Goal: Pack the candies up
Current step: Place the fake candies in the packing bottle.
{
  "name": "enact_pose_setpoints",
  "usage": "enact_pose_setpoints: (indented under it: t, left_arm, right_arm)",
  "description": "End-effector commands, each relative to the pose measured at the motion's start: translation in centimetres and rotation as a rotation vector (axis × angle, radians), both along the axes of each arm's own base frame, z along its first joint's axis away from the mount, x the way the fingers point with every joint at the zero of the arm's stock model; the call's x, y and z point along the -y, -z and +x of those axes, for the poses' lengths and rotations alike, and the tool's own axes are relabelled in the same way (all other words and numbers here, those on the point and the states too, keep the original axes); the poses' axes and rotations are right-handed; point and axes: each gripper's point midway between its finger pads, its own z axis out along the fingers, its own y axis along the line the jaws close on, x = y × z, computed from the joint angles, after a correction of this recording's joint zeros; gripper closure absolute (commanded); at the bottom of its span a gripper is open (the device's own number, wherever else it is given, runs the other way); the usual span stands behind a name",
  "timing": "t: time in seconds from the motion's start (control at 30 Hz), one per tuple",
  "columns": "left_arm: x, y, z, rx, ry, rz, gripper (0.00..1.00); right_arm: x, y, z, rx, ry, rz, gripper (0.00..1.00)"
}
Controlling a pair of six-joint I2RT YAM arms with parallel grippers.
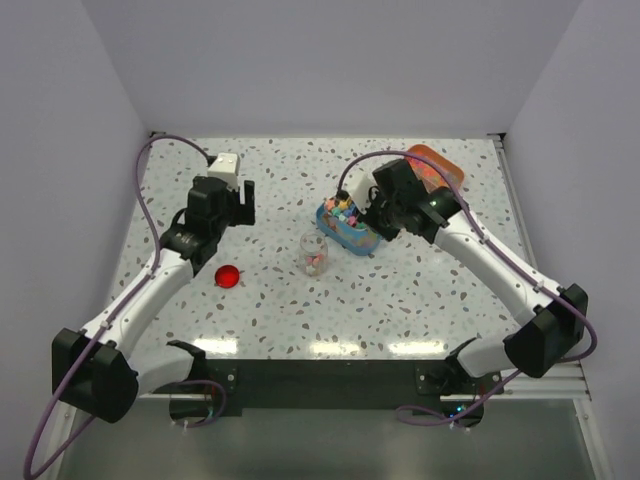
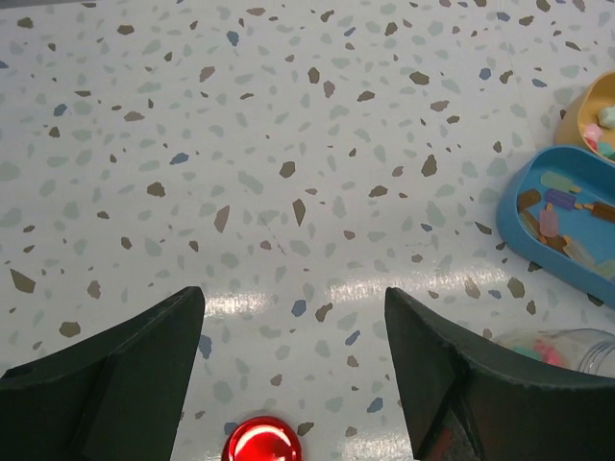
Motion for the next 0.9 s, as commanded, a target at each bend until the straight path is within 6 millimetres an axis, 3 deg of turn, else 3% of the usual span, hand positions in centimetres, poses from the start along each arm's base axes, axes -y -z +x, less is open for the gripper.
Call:
enact_pose_setpoints:
  t: [0.0, 0.27, 0.63, 0.87]
  left_arm:
    - [-1.6, -2.1, 0.2, 0.086, -0.059, 0.033, 0.19]
    - [-2.9, -2.5, 0.1, 0.108, -0.112, 0.068, 0.19]
    - [-4.0, -2.5, 0.1, 0.116, -0.163, 0.107, 0.18]
    - [-4.3, -2.5, 0.1, 0.117, -0.175, 0.120, 0.17]
  right_arm:
    - [1.0, -2.5, -2.0, 0.018, 0.020, -0.025, 1.00]
    - [-0.1, -1.8, -4.6, -0.039, -0.038, -0.061, 1.00]
    - [-2.5, -0.2, -4.4, -0.088, -0.115, -0.144, 1.00]
    - [-2.7, 0.9, -4.3, -0.115, -0.124, -0.264, 1.00]
